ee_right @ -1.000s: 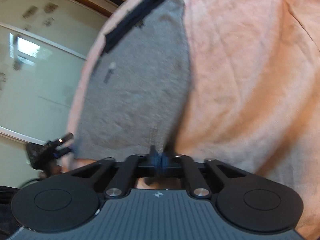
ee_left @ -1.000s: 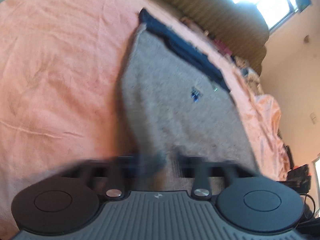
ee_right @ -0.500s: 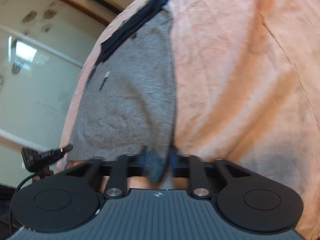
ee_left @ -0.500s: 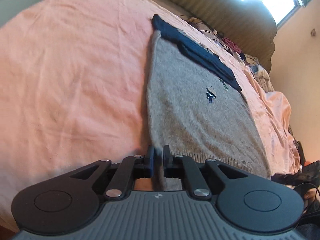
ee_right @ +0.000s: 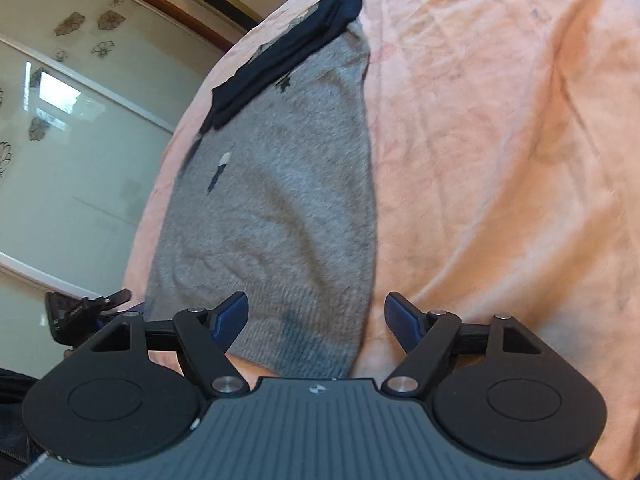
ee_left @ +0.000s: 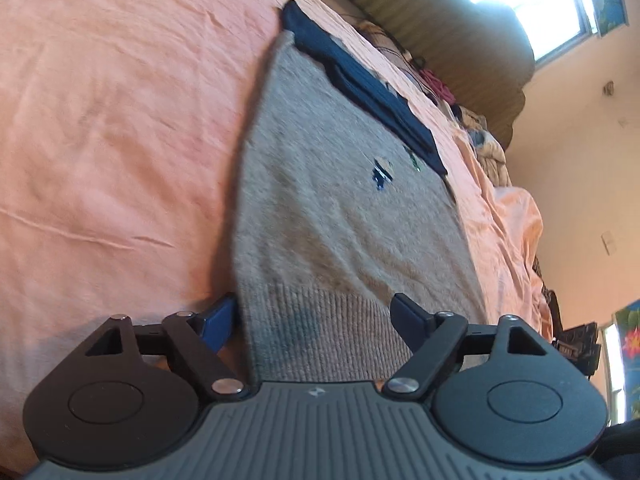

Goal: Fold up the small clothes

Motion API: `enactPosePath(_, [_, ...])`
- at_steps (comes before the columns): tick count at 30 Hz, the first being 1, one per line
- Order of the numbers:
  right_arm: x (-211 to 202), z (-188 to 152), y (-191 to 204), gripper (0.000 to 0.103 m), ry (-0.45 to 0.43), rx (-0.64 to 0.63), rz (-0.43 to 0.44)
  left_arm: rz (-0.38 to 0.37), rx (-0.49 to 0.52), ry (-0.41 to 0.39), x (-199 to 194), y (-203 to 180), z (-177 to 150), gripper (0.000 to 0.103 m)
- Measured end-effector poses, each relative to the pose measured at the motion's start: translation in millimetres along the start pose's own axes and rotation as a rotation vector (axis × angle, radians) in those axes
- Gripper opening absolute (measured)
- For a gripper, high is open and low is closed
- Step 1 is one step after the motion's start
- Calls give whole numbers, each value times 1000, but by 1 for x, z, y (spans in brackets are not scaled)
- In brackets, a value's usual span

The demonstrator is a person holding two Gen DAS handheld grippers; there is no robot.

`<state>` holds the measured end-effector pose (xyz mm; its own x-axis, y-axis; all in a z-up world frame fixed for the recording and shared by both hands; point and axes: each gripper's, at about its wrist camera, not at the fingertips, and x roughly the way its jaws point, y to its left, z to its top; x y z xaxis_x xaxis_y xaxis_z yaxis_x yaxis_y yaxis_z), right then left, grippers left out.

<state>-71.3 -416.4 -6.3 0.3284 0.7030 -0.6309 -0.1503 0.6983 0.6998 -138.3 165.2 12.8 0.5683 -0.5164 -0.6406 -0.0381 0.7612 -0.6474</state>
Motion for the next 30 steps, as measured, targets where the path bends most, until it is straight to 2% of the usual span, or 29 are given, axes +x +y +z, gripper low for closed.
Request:
enactPosePath(1, [2,0,-1,75,2,13,16,1,4,2,2,-1,1,75])
enactPosePath(2, [3,-1,-2,65,1,19,16,0,-8,8,3,0,2,62])
enactPosePath(3, [5,-1,-3,55,5,26,5,8,-33,28,7,4,4,24])
enactPosePath(4, [8,-1,-6,22,25,38,-7,32,-61,58,13,9,5,5])
enactPosePath(5, [12,-2,-8,13,47,38,-28,31,-70,68,15,12,5,4])
enactPosePath(7, [7,-1,-6,13,33,29,-11,41,-36,55,8,7,6,4])
enactPosePath(10, [-11,0,4,12,-4,-19,-14,58,69,10,-16,-12,6,4])
enactPosePath(12, [-5,-4,-5,12,39,-15,-79,113,119,36,-16,-11,4,4])
enactPosePath(13, [-1,-6,-12,7,46,-1,-77,147,121,69,-11,-5,3,4])
enactPosePath(14, [0,-7,-16,8,37,24,-47,174,115,95,-6,1,2,4])
enactPosePath(15, [-1,-6,-17,9,29,30,-42,154,97,91,-8,5,3,5])
enactPosePath(16, [-2,-5,-14,18,21,19,-39,153,88,94,-11,6,7,6])
enactPosePath(17, [-5,-1,-10,32,5,1,-42,163,95,81,-15,5,13,7])
enactPosePath(18, [-9,5,-6,43,-20,-14,-47,176,107,56,-21,2,21,14])
enactPosePath(19, [-13,14,-3,67,-53,-31,-53,181,120,25,-24,-1,32,31])
enactPosePath(20, [-15,27,-1,81,-91,-50,-61,189,131,-16,-26,-3,45,45])
enactPosePath(21, [-15,44,1,83,-126,-67,-68,205,135,-72,-25,-7,60,83])
enactPosePath(22, [-13,61,4,81,-154,-74,-75,231,129,-148,-22,-10,77,99])
enactPosePath(24, [-1,104,9,81,-208,-82,-79,221,138,-236,-2,-16,117,99])
enactPosePath(27, [31,174,7,81,-248,-66,-77,213,76,-270,47,-12,179,98])
enactPosePath(30, [74,241,8,78,-274,-58,-150,258,76,-274,106,-12,238,98])
